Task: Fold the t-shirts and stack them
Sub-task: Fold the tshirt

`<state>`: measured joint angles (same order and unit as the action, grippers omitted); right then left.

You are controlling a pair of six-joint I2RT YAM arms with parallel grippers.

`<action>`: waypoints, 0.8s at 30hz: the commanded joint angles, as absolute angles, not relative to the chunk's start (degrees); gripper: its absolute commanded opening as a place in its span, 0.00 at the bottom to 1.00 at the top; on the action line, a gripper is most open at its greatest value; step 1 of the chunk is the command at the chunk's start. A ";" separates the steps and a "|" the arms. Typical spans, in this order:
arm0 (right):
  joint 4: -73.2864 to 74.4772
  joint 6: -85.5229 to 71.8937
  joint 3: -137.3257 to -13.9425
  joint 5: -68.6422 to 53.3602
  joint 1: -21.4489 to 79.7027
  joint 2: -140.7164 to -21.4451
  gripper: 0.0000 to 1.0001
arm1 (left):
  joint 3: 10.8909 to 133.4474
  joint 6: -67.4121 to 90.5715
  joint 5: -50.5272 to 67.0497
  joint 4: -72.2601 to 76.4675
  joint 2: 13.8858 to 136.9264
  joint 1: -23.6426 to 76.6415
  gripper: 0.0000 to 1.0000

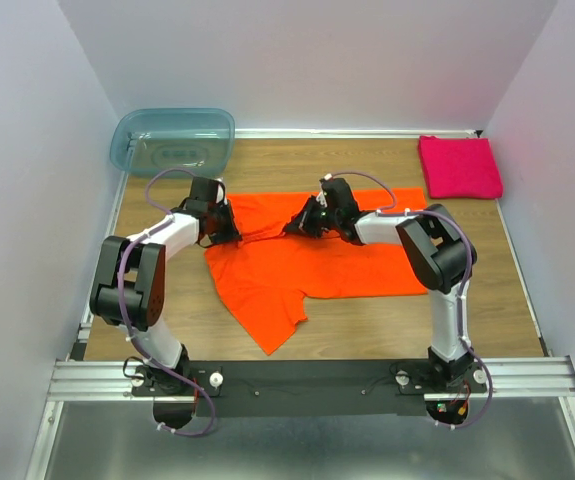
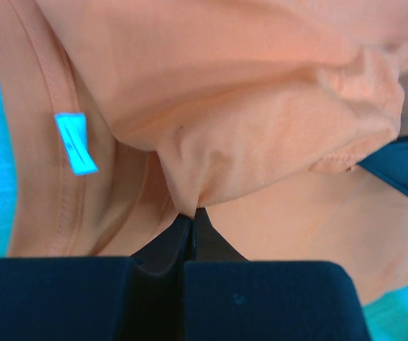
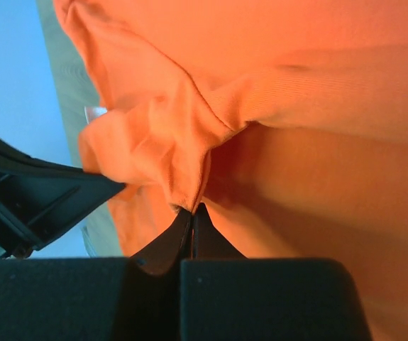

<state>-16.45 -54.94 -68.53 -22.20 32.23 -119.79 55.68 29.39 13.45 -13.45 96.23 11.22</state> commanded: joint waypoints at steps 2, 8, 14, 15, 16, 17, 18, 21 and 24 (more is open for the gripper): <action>-12.92 -52.21 -68.29 -27.07 32.17 -118.92 0.01 | 53.62 28.21 20.38 -17.31 94.31 10.72 0.00; -10.37 -50.28 -69.08 -27.16 31.99 -118.39 0.01 | 51.15 28.83 21.18 -19.33 90.89 10.72 0.00; -8.97 -49.31 -69.70 -27.77 31.82 -119.00 0.01 | 49.66 30.50 20.74 -18.02 90.79 10.72 0.01; -8.79 -49.22 -69.87 -28.03 31.90 -119.26 0.01 | 49.66 30.50 20.83 -17.84 91.23 10.81 0.01; -8.62 -49.13 -69.96 -28.21 31.82 -119.62 0.01 | 49.66 30.76 21.27 -17.49 91.58 10.72 0.02; -8.27 -49.04 -70.05 -28.30 31.82 -119.71 0.01 | 49.48 30.94 21.79 -17.23 92.28 10.81 0.03; -8.00 -48.87 -70.05 -28.21 31.82 -119.79 0.01 | 49.40 31.02 22.14 -16.70 92.46 10.72 0.04; -6.42 -47.73 -70.57 -27.69 31.82 -119.62 0.02 | 48.69 31.29 21.80 -16.44 92.55 10.72 0.05; -3.96 -46.06 -71.71 -26.90 31.82 -119.27 0.11 | 48.34 32.07 20.92 -16.44 91.59 10.81 0.14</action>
